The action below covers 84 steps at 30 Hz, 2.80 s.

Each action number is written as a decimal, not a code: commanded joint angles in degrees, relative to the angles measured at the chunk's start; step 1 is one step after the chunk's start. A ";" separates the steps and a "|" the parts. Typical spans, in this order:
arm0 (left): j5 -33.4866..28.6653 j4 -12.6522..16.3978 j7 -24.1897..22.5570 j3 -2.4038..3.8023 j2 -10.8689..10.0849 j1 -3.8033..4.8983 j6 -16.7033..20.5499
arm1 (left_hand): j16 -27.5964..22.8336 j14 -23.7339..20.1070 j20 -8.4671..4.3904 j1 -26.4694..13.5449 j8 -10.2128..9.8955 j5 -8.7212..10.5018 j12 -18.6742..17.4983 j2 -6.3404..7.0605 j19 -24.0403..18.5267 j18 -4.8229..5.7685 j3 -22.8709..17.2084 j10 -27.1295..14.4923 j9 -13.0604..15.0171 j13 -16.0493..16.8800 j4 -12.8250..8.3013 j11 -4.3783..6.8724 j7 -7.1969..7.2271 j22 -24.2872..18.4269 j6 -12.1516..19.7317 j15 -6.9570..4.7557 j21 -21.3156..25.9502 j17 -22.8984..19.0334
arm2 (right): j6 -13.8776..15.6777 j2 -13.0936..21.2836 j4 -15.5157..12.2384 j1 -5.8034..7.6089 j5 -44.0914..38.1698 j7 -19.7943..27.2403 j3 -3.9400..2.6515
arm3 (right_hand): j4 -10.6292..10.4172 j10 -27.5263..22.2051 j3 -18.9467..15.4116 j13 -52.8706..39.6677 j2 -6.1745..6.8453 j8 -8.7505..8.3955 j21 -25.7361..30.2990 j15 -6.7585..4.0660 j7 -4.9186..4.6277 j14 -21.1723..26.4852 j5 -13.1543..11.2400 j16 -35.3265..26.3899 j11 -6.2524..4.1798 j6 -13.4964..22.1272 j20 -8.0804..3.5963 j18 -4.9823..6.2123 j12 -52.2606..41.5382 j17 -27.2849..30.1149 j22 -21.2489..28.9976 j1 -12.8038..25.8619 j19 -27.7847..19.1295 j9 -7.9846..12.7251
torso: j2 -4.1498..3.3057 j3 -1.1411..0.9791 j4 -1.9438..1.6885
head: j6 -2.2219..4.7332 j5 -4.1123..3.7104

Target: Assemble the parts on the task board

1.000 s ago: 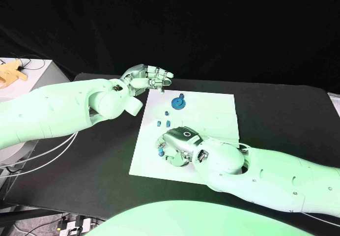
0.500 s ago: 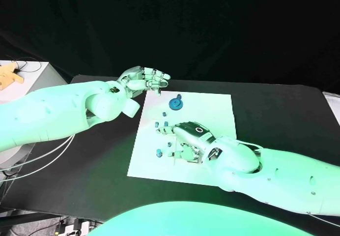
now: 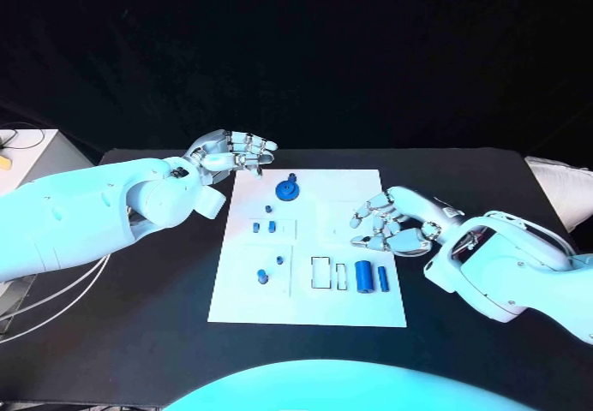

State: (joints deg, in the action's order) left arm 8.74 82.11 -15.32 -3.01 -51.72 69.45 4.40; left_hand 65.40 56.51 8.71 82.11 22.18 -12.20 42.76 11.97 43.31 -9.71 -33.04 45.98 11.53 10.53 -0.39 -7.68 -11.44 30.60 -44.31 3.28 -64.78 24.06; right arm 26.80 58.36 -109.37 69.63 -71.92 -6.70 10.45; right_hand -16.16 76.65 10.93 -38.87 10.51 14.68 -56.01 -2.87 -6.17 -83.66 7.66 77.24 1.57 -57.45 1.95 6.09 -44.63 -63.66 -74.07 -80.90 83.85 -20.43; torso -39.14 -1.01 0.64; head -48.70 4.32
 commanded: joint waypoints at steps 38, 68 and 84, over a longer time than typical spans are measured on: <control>-0.08 0.84 -0.20 0.03 -0.28 -0.53 -1.04 | 0.23 -0.23 0.44 -0.20 0.33 -0.10 0.19 -0.37 -0.11 -0.87 0.43 -0.44 -0.07 -0.07 0.09 -0.19 -0.24 -0.12 0.29 0.33 0.42 -0.07 | -7.37 -0.75 0.12 -5.84 -14.11 -21.43 1.27 | -0.80 11.70 -14.66 -48.72 -3.43 3.02 -23.77 0.02 0.64 -6.22 0.39 12.56 -0.50 -0.15 0.99 -4.22 -43.19 -25.85 -12.67 9.98 4.24 -3.75 | 0.22 0.15 -0.45 | -0.97 -2.49; -0.08 0.96 0.18 0.03 -0.63 -0.54 -1.45 | 0.31 -0.25 0.48 -0.34 0.58 -0.11 0.32 -0.39 -0.09 -0.88 0.51 -0.55 -0.10 -0.11 0.19 -0.18 -0.22 -0.24 0.41 0.34 0.58 -0.06 | -10.35 -5.84 3.66 -7.83 -15.98 -24.42 1.29 | -0.74 11.56 -14.75 -48.62 -3.85 2.77 -24.42 0.11 0.59 -6.34 2.35 12.76 -0.43 -0.20 1.09 -4.32 -42.97 -26.34 -13.05 10.61 4.25 -3.75 | 0.22 0.44 -1.05 | -1.30 -3.00; -0.06 1.04 0.26 0.02 -0.72 -0.54 -1.51 | 0.33 -0.28 0.49 -0.36 0.69 -0.11 0.36 -0.37 -0.08 -0.89 0.54 -0.64 -0.12 -0.13 0.21 -0.19 -0.22 -0.29 0.48 0.34 0.65 -0.06 | -8.98 -5.86 4.89 -8.06 -10.98 -24.56 1.30 | -0.12 11.65 -10.93 -48.90 -4.94 2.03 -25.07 -0.18 0.94 -6.34 17.49 12.76 -0.80 -1.09 0.94 -4.41 -42.90 -26.34 -13.58 3.02 4.27 -3.32 | 0.26 0.50 -1.30 | -1.30 -3.74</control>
State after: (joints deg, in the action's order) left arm 8.74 82.97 -14.83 -3.03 -52.47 68.91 3.86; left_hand 65.40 56.29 8.71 82.11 22.64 -12.20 42.76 11.97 43.31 -9.71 -32.88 45.78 11.46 10.48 -0.23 -7.88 -11.44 30.35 -44.32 3.50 -64.50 24.06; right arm 19.31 52.53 -105.19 62.25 -85.79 -30.40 11.14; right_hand -16.84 83.93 -0.88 -74.95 8.82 16.59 -80.86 -2.96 -5.18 -83.74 24.38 89.66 1.31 -58.10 2.90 2.61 -87.58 -74.93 -74.94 -73.72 84.00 -23.75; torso -38.85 -0.51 -0.59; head -50.00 0.68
